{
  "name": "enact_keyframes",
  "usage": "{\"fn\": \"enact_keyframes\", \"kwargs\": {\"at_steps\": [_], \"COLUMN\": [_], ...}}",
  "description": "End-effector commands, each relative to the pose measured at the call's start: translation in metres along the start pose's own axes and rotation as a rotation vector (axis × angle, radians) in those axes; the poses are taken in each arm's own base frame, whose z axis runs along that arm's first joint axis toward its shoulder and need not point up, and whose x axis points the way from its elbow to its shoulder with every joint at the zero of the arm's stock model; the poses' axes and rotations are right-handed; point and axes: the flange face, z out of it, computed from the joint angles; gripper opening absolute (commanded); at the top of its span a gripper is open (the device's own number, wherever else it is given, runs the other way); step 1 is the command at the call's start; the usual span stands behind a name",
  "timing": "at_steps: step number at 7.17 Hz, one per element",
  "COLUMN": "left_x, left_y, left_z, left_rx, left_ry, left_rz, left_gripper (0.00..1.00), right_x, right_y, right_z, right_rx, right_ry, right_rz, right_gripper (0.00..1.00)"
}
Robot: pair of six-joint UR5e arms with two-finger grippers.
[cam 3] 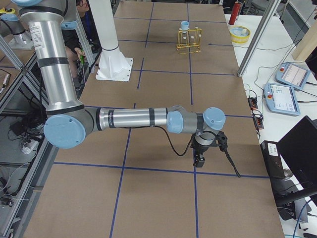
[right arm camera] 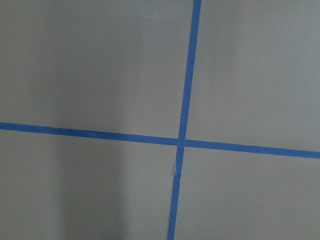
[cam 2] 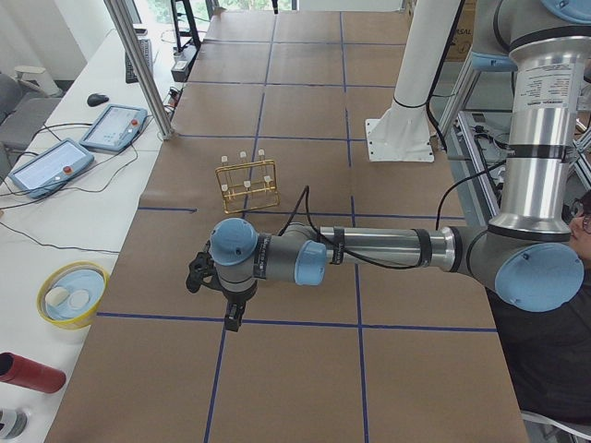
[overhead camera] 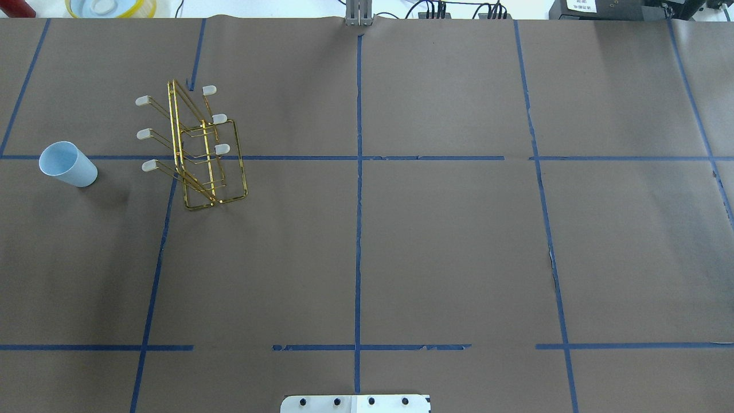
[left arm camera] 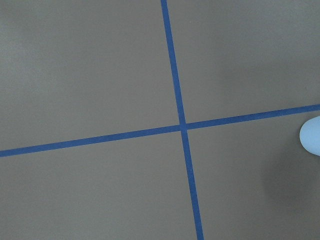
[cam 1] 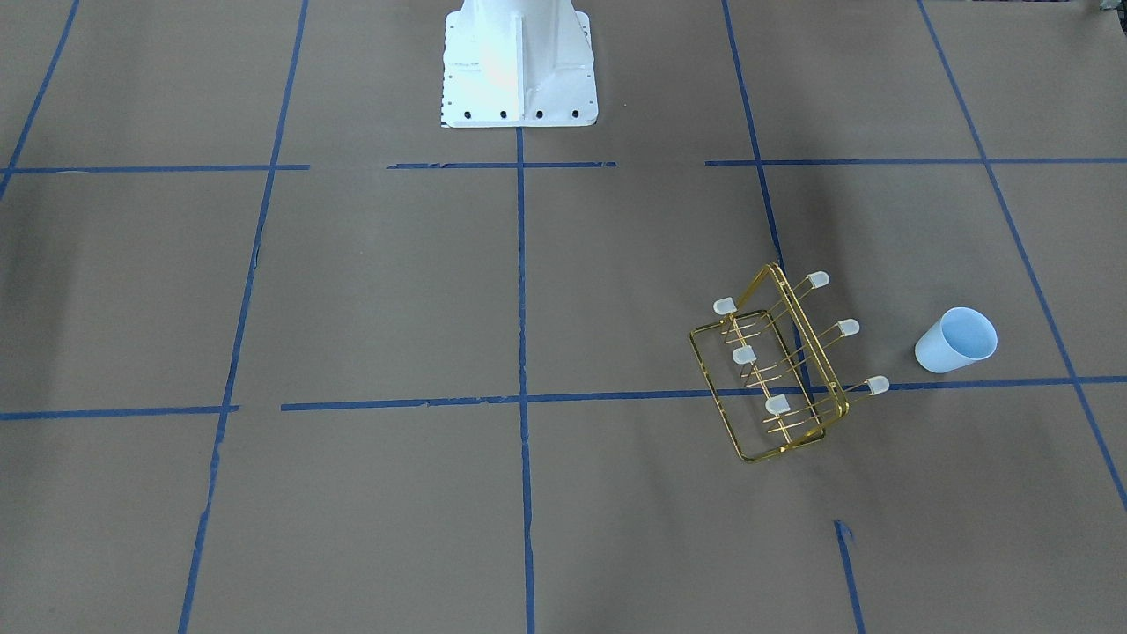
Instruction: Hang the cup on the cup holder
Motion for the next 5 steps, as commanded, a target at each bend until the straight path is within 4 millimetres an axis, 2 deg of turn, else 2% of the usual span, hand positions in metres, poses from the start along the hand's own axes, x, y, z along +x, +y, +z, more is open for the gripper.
{"fn": "enact_keyframes", "kwargs": {"at_steps": [1, 5], "left_x": [-0.003, 0.006], "left_y": [0.001, -0.009], "left_z": [0.003, -0.006], "left_rx": [-0.005, 0.010], "left_ry": [0.000, -0.010], "left_rz": [-0.006, 0.009], "left_gripper": [1.00, 1.00], "right_x": [0.000, 0.000], "right_y": [0.000, 0.000], "right_z": [0.000, 0.000], "right_rx": [0.000, 0.000], "right_ry": [0.000, 0.000], "right_rz": [0.000, 0.000], "right_gripper": [1.00, 1.00]}}
